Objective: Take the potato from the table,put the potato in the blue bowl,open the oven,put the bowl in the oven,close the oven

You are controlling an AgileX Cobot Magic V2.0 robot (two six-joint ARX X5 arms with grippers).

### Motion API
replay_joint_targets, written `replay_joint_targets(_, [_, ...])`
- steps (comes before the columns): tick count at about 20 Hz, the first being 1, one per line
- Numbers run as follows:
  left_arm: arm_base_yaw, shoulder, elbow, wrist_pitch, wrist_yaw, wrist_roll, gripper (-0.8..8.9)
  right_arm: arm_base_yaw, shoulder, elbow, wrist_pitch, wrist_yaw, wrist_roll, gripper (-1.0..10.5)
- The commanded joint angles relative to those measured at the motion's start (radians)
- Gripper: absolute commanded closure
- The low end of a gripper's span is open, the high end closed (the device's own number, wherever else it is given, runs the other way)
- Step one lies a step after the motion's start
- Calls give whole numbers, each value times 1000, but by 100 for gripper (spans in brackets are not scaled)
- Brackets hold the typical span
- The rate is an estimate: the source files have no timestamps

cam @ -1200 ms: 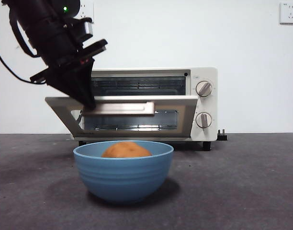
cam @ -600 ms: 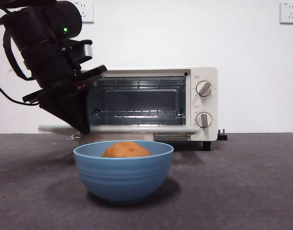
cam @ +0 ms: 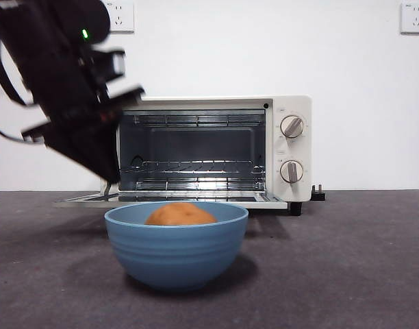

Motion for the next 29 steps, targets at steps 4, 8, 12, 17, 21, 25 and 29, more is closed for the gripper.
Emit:
replay_joint_targets(4, [-3,-212,-10,-150,2,10,819,1,80,-8,9,-124,-18,946])
replay_joint_targets(8, [-3,-351,-10,-269,2,12,819,2,171,-8,44,-172,-15,945])
replay_joint_targets(12, [-8,-450,-10,-410,1,27,819,35,239,-8,133,-237,11,945])
replay_joint_targets(17, [-16,-547,-10,-544,-2,27,819,247,359,-8,288,-196,130,945])
replay_joint_targets(21, [-16,-627,-10,-601,-5,26,819,469,541,-4,402,-121,219,942])
replay_joint_targets(25, [-16,-689,-10,-676,-5,19,819,599,734,39,448,-74,269,894])
replay_joint_targets(29, [-16,-744,-10,-710,-6,1,819,656,886,163,433,-50,288,842])
